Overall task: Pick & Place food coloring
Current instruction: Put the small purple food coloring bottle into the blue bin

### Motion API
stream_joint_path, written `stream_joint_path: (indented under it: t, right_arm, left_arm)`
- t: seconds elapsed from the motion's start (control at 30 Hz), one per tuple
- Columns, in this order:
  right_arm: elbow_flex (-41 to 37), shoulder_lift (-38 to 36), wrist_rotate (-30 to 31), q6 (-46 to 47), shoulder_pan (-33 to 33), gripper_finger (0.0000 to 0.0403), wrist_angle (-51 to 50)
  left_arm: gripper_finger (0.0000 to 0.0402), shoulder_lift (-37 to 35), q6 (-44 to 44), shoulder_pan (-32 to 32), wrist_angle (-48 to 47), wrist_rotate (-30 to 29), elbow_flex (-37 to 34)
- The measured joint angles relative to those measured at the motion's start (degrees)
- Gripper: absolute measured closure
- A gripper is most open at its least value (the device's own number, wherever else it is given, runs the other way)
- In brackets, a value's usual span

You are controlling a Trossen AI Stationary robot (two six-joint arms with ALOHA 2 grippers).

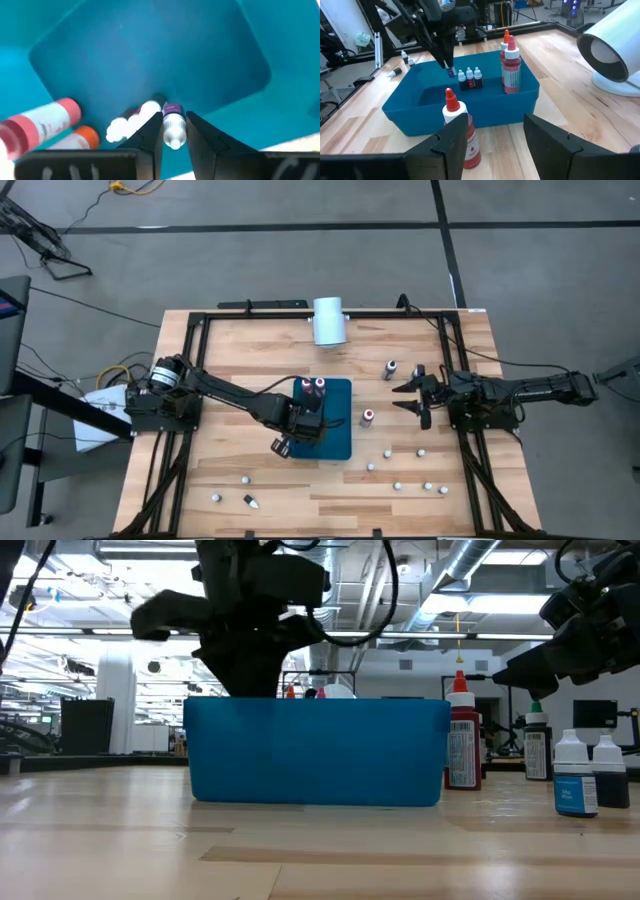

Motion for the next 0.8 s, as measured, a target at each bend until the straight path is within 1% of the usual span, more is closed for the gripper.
stream_joint_path:
  t: [0.33, 0.8]
  right_arm:
    - [0.00, 0.01, 0.01, 0.01, 0.00, 0.0219, -0.28]
    - [0.00, 0.00, 0.01, 0.01, 0.00, 0.0219, -0.26]
  left_arm:
    - [0.0340, 1.99, 0.08, 0.01, -0.22, 1.31, -0.07]
    - [0.0340, 4.30, 1.16, 0.04, 1.98, 1.76, -0.04]
